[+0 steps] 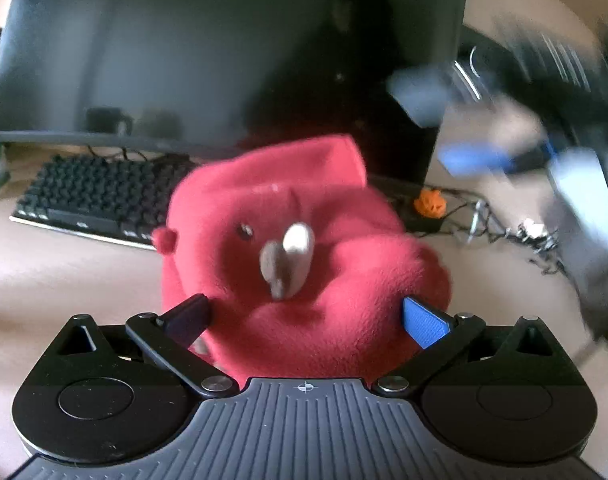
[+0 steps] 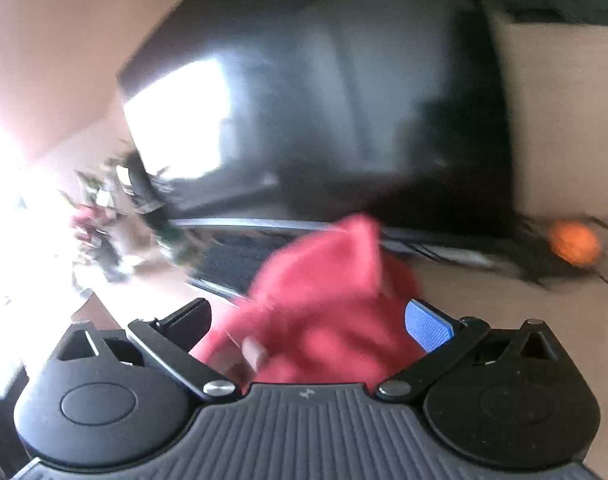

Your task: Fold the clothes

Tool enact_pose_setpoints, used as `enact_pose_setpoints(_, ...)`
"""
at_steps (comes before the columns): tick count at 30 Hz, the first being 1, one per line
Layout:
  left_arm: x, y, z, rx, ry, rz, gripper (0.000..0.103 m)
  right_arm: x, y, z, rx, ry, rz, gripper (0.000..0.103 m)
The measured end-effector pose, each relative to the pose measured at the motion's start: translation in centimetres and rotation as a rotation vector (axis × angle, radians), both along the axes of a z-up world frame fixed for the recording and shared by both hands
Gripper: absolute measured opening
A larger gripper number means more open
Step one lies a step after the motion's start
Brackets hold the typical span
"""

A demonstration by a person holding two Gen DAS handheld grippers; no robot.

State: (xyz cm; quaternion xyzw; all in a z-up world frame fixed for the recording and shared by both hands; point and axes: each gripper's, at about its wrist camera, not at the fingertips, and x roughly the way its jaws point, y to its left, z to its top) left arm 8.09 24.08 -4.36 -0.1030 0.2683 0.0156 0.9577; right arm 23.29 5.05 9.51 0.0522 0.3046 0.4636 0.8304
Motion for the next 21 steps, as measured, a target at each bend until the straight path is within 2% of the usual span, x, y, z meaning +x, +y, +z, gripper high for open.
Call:
enact_pose_setpoints(2,0.7,-0.5,-1.6,0.017,0.016,0.014,0.103,1.4,3.6,-0.8,-0.035,-0.038,0.031,0.103)
enact_pose_setpoints(4,0.6,-0.8,-2.2,0.017,0.013,0.028,0.103,2.5,6.5,-2.0,-0.09,-0.099,0.054,0.103)
enact_pose_setpoints(7,0.5,-0.6,-2.4,-0.001,0.011,0.042,0.103,4.9,9.4,-4.1,-0.171,-0.138,0.04,0.103)
enact_pose_setpoints(10,0.7,-0.3,-2.7,-0.027,0.029,0.055,0.103,7.2,10.2,-6.5,-0.219,-0.049,0.025,0.103)
enact_pose_setpoints(12,1.1,0.3,-3.4,-0.092,0.065,0.054,0.103,8.9,10.5,-8.1,-0.258,-0.008,0.015,0.103)
enact_pose_setpoints(16,0.9,1.4,-4.3,-0.206,0.067,0.071,0.103,8.3,10.6,-8.8,-0.317,-0.031,0.02,0.103)
enact_pose_setpoints(21,0.9,1.7,-4.0,-0.211,0.091,0.045,0.103,7.5,11.3,-8.6,-0.359,-0.06,0.01,0.103)
